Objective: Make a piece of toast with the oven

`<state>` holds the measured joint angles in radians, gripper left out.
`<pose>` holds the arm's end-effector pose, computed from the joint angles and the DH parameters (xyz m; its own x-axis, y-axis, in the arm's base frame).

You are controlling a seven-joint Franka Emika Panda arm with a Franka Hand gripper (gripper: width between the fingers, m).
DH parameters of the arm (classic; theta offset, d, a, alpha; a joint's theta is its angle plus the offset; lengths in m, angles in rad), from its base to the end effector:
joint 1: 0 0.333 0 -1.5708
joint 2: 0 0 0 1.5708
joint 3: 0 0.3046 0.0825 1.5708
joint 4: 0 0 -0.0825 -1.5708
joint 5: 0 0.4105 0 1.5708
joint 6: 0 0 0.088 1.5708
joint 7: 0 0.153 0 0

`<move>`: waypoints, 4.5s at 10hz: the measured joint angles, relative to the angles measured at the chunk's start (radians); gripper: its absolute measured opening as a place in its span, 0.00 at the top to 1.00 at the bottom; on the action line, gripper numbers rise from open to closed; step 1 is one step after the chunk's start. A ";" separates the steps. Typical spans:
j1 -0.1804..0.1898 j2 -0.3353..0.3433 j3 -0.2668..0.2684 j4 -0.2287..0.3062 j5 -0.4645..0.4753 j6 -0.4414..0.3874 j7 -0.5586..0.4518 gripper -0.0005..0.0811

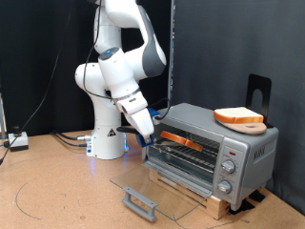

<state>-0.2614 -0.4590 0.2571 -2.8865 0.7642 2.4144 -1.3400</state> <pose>0.3627 0.0027 0.2319 0.7256 0.6042 0.3294 0.6766 -0.7137 -0.1811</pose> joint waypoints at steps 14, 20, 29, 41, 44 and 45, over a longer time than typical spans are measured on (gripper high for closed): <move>-0.223 0.097 0.056 0.047 -0.189 0.057 0.128 0.48; -0.217 0.115 0.043 0.062 -0.120 0.056 0.012 0.48; -0.092 0.066 0.080 0.019 0.020 0.047 -0.028 0.48; -0.292 0.150 0.094 0.040 -0.082 0.083 0.054 0.48; -0.303 0.082 0.010 0.073 -0.031 -0.087 0.034 0.48; -0.303 0.088 0.015 0.074 -0.036 -0.080 0.034 0.48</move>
<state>-0.5648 -0.3707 0.2720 -2.8122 0.7281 2.3346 -1.3060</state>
